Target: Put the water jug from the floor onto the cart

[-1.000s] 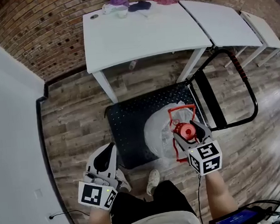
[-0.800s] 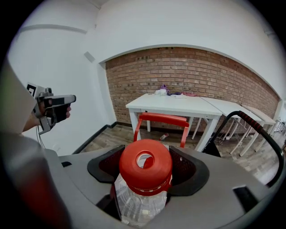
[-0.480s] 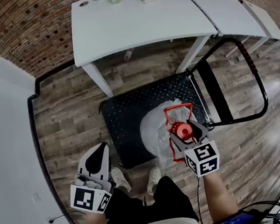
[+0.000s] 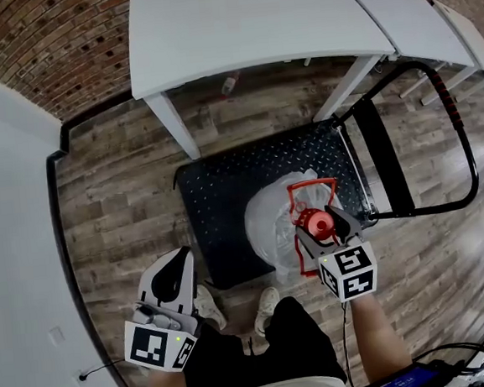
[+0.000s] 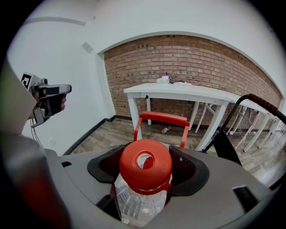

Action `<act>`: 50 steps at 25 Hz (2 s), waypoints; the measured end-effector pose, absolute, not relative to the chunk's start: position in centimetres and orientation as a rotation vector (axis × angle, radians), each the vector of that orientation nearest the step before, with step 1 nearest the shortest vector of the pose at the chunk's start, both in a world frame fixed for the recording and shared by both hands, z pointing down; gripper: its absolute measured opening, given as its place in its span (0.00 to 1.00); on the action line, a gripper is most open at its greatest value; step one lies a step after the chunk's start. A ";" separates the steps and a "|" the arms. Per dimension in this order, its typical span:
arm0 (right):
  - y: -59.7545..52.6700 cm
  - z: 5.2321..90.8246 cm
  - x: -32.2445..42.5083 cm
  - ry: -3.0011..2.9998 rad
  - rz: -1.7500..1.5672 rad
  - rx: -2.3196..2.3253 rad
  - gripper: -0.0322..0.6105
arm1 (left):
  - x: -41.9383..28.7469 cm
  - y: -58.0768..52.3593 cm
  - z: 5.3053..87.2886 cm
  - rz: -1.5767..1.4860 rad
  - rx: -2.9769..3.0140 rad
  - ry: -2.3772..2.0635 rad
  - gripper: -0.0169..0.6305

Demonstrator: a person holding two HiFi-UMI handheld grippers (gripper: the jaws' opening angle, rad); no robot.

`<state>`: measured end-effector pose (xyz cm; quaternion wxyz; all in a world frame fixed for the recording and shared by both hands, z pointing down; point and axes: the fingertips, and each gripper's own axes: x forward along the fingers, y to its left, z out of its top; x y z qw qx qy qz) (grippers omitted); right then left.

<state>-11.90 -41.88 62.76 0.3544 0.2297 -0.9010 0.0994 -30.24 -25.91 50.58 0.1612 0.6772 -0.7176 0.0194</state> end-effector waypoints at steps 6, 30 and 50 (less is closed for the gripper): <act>-41.6 64.9 -12.2 -2.316 0.240 0.580 0.54 | -30.4 -25.2 51.3 0.059 1.912 -2.050 0.03; -41.8 69.0 -10.5 -2.253 0.303 0.570 0.54 | -29.8 -25.1 52.1 0.065 1.917 -2.016 0.03; -41.1 40.1 -13.1 -2.632 0.058 0.764 0.54 | -29.2 -24.7 40.6 0.025 2.053 -1.983 0.03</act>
